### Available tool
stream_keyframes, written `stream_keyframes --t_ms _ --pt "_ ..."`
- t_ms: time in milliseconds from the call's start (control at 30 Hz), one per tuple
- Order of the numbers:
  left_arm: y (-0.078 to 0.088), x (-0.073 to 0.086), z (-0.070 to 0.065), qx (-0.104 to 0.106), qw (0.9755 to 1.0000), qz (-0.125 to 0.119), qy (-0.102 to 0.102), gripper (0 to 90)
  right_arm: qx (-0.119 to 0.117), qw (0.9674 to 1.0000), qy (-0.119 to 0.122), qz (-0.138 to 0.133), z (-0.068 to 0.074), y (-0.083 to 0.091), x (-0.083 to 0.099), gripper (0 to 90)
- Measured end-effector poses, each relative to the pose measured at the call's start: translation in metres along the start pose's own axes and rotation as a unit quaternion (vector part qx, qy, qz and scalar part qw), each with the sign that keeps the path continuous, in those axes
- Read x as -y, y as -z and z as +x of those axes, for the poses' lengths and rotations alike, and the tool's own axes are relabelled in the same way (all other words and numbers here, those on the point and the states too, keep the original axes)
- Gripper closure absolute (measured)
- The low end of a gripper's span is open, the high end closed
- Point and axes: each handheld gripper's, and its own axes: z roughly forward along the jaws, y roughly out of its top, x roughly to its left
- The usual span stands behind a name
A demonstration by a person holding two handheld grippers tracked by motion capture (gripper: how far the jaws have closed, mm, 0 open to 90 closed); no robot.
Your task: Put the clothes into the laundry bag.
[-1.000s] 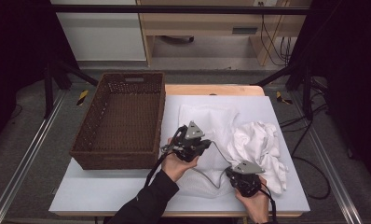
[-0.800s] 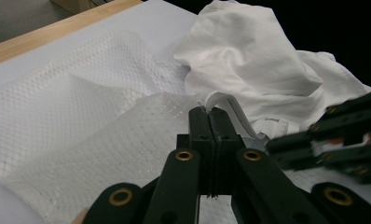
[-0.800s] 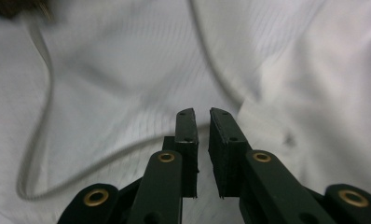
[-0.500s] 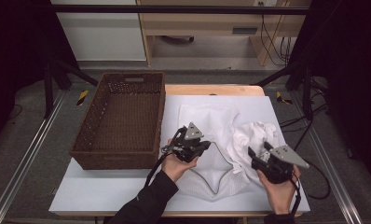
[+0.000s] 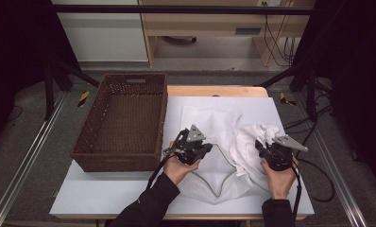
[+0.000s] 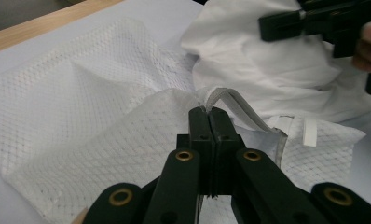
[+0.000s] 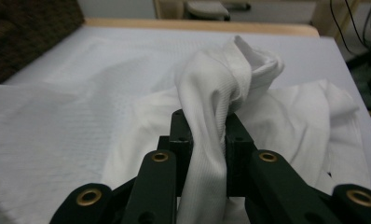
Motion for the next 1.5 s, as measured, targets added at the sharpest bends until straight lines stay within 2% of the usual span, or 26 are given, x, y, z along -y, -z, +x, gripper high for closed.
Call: stream_keyframes --t_ms 67,133,200,367,467,567,667,733,767,800,867,933,967,1033,1100,1167,1233,1300,1367,1433,1467,1500 --pt "-0.001 -0.001 0.001 -0.003 1.0000 0.002 0.006 89.4 -0.022 0.9992 0.017 -0.029 0.004 0.015 -0.004 78.7" --pt "-0.004 -0.003 0.002 -0.006 0.9999 0.005 0.011 89.4 -0.044 0.9969 0.034 -0.056 0.008 0.031 -0.008 78.7" --pt "-0.006 -0.005 0.003 -0.006 0.9998 0.008 0.016 89.4 -0.065 0.9933 0.050 -0.081 0.013 0.045 -0.010 78.6" --pt "-0.013 -0.010 0.002 -0.009 0.9995 0.018 0.026 89.4 -0.116 0.9824 0.094 -0.113 0.027 0.064 -0.010 78.5" --pt "-0.017 -0.012 0.001 -0.010 0.9993 0.021 0.027 89.4 -0.141 0.9749 0.122 -0.122 0.037 0.070 -0.011 78.4" --pt "-0.018 -0.013 0.001 -0.010 0.9992 0.024 0.032 89.4 -0.170 0.9679 0.141 -0.120 0.049 0.070 -0.006 78.3" --pt "-0.017 -0.014 0.000 -0.011 0.9992 0.024 0.029 89.4 -0.192 0.9626 0.162 -0.102 0.062 0.065 0.001 78.2" --pt "-0.015 -0.014 -0.001 -0.011 0.9993 0.023 0.028 89.4 -0.201 0.9609 0.172 -0.083 0.069 0.060 0.006 78.2" --pt "-0.013 -0.014 -0.002 -0.011 0.9994 0.022 0.025 89.4 -0.195 0.9622 0.177 -0.070 0.072 0.056 0.009 78.3" --pt "-0.011 -0.014 -0.003 -0.013 0.9995 0.020 0.022 89.5 -0.177 0.9665 0.178 -0.053 0.074 0.051 0.011 78.2" --pt "-0.006 -0.012 -0.003 -0.014 0.9996 0.016 0.018 89.4 -0.112 0.9763 0.183 -0.027 0.071 0.041 0.013 77.8" --pt "-0.002 -0.009 -0.002 -0.013 0.9997 0.013 0.019 89.4 -0.068 0.9846 0.161 -0.007 0.061 0.033 0.014 77.0" --pt "-0.001 -0.008 0.000 -0.012 0.9996 0.012 0.020 89.4 -0.048 0.9872 0.152 0.000 0.056 0.029 0.015 76.3" --pt "0.001 -0.004 0.002 -0.010 0.9996 0.012 0.023 89.4 -0.017 0.9903 0.137 0.018 0.047 0.021 0.018 75.2" --pt "0.001 0.000 0.003 -0.009 0.9996 0.014 0.023 89.4 -0.002 0.9921 0.120 0.036 0.041 0.013 0.021 72.7" --pt "0.001 0.004 0.003 -0.008 0.9996 0.016 0.024 89.4 0.001 0.9934 0.106 0.044 0.037 0.008 0.022 68.6" --pt "0.002 0.007 0.004 -0.006 0.9995 0.016 0.025 89.4 0.000 0.9945 0.100 0.030 0.037 0.013 0.018 62.5" --pt "0.002 0.010 0.004 -0.006 0.9995 0.016 0.026 89.4 -0.005 0.9949 0.101 -0.004 0.040 0.024 0.010 56.0" --pt "0.002 0.011 0.004 -0.009 0.9995 0.018 0.024 89.4 -0.018 0.9939 0.103 -0.035 0.049 0.039 -0.002 52.7" --pt "0.002 0.011 0.004 -0.013 0.9995 0.019 0.022 89.4 -0.036 0.9916 0.114 -0.050 0.063 0.047 -0.011 49.5" --pt "0.002 0.012 0.004 -0.013 0.9995 0.018 0.022 89.4 -0.046 0.9906 0.120 -0.047 0.072 0.048 -0.013 47.2" --pt "0.002 0.012 0.005 -0.014 0.9995 0.018 0.022 89.4 -0.050 0.9900 0.128 -0.031 0.080 0.044 -0.013 44.9"
